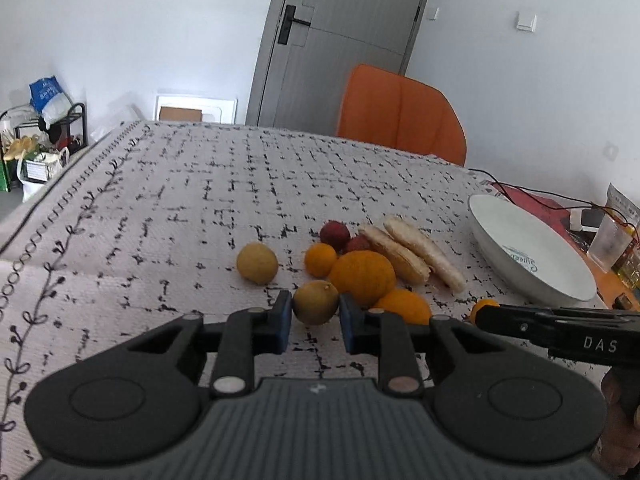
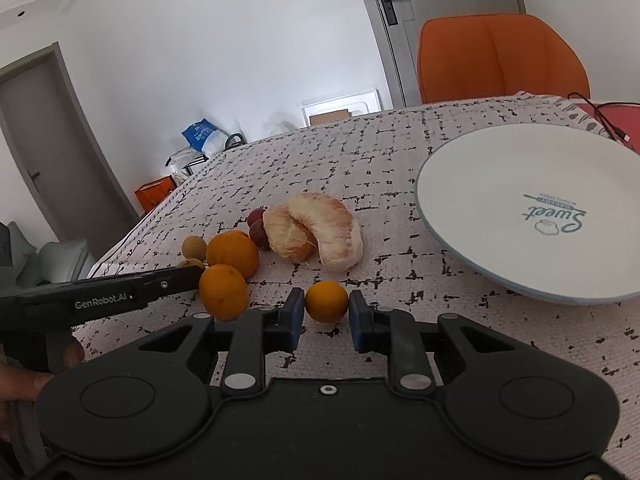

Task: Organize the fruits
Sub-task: 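Carry both fruits over the white bowl and open both tools to drop them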

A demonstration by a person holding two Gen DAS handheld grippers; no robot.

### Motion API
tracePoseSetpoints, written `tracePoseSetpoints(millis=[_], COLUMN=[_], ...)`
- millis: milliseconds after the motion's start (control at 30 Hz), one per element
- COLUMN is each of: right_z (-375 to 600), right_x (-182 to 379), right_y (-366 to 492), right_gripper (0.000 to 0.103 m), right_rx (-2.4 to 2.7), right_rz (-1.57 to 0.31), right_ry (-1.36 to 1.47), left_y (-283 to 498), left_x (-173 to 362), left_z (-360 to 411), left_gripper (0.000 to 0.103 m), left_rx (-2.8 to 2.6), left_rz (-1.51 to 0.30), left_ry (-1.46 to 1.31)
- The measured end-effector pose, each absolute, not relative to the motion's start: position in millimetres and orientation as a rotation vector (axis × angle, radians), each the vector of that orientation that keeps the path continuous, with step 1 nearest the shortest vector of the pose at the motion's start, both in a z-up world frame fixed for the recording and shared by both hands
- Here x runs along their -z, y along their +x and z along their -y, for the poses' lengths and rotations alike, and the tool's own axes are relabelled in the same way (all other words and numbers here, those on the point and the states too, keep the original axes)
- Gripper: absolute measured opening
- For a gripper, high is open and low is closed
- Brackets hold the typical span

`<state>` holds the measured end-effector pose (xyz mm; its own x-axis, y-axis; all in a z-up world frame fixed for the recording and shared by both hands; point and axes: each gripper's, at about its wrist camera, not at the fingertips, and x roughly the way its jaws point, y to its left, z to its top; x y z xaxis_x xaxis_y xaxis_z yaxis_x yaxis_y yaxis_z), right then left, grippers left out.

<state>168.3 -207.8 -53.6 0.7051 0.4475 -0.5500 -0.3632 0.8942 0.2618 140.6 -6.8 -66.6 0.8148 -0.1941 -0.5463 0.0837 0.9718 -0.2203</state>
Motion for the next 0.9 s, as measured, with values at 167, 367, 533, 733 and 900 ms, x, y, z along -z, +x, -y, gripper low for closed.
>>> tracePoseSetpoints(millis=[167, 367, 533, 733, 900], right_z=[209, 220, 231, 249, 270], right_x=[48, 37, 31, 28, 28], right_y=[165, 157, 151, 148, 148], right_gripper=[0.022, 0.022, 0.022, 0.023, 0.023], right_rx=[-0.450, -0.430, -0.403, -0.348, -0.305], right_rz=[-0.623, -0.582, -0.556, -0.531, -0.515], right_ry=[0.132, 0.139, 0.136, 0.137, 0.154], left_y=[135, 133, 135, 138, 143], left_x=[54, 41, 36, 32, 29], left_z=[11, 24, 38, 63, 86], left_gripper=[0.024, 0.024, 0.024, 0.024, 0.024], left_rx=[0.141, 0.137, 0.149, 0.184, 0.215], left_rz=[-0.568, -0.534, -0.522, -0.509, -0.502], left_ry=[-0.169, -0.128, -0.113, -0.084, -0.058])
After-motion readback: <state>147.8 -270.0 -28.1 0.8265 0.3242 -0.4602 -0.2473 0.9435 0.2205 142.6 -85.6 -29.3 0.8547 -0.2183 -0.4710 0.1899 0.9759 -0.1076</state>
